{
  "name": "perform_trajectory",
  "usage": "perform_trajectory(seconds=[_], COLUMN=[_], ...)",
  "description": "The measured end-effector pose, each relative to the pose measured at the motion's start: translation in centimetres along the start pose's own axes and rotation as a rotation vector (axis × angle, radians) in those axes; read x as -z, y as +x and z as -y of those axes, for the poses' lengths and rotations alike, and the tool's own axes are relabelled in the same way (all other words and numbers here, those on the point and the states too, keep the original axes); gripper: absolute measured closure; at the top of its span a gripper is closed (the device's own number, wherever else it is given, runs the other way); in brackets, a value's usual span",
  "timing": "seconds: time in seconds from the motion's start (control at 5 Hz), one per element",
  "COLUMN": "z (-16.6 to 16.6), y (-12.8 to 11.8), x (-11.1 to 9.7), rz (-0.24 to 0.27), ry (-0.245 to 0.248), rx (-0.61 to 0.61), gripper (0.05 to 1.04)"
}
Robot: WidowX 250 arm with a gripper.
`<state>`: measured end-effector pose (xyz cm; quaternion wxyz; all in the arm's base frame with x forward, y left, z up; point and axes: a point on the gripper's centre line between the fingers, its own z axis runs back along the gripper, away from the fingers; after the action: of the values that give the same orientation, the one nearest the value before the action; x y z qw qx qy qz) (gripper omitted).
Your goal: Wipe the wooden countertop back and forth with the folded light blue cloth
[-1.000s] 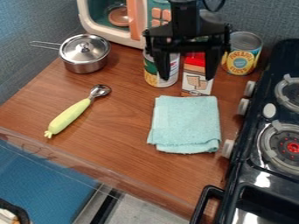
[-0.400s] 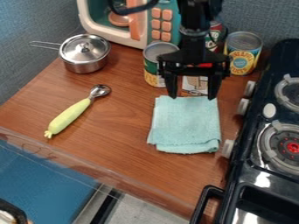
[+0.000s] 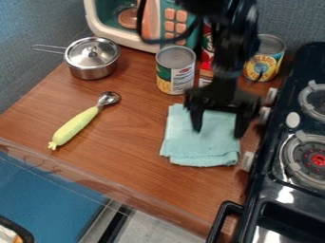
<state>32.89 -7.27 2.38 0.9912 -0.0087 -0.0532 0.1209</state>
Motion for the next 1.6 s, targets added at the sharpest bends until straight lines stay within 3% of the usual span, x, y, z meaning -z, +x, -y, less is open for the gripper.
perform_trajectory(seconds=[0.4, 1.6], z=[-0.3, -8.3], y=[-1.2, 2.8], x=[0.5, 0.4], rz=[0.017, 0.002], ry=[0.011, 0.008], rx=[0.022, -0.201], gripper=[0.084, 0.084])
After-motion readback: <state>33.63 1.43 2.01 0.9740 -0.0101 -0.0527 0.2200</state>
